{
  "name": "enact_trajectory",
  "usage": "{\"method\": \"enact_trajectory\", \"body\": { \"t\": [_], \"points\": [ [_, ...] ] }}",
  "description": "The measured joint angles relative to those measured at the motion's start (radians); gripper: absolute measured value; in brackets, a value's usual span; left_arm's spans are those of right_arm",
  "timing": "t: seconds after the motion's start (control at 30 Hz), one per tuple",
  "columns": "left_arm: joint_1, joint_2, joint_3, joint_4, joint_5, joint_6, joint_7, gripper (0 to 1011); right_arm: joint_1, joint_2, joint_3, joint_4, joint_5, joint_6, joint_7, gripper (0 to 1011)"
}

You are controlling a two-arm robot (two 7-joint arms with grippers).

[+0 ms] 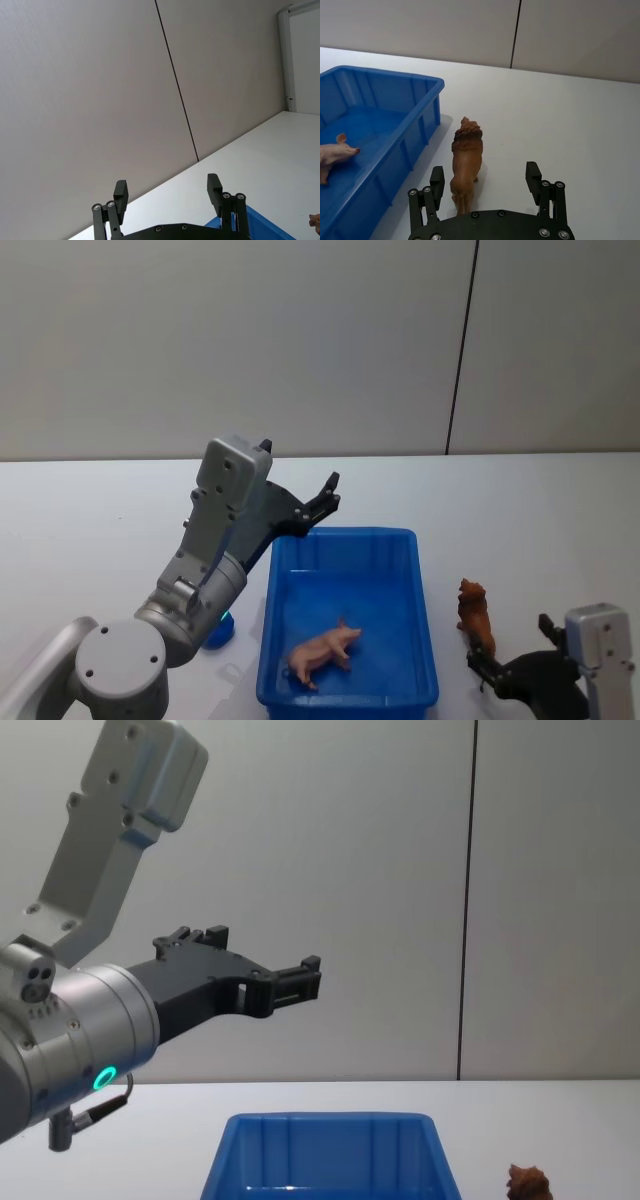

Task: Pick up the two dolls from the table and place them into the box.

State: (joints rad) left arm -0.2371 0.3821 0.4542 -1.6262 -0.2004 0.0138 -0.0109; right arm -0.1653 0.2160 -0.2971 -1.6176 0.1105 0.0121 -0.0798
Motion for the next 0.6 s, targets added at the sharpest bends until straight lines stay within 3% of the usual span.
{"method": "enact_trajectory", "body": {
  "t": [0.33, 0.6],
  "points": [
    [0.0, 0.0, 0.0, 0.0, 0.0, 0.0, 0.0, 1001, 0.039, -0.028, -0.005, 0.08, 0.0, -0.014, 0.038, 977],
    [0.0, 0.0, 0.0, 0.0, 0.0, 0.0, 0.0, 1001, 0.079, -0.055, -0.008, 0.15, -0.003, -0.026, 0.056, 760]
  ]
}}
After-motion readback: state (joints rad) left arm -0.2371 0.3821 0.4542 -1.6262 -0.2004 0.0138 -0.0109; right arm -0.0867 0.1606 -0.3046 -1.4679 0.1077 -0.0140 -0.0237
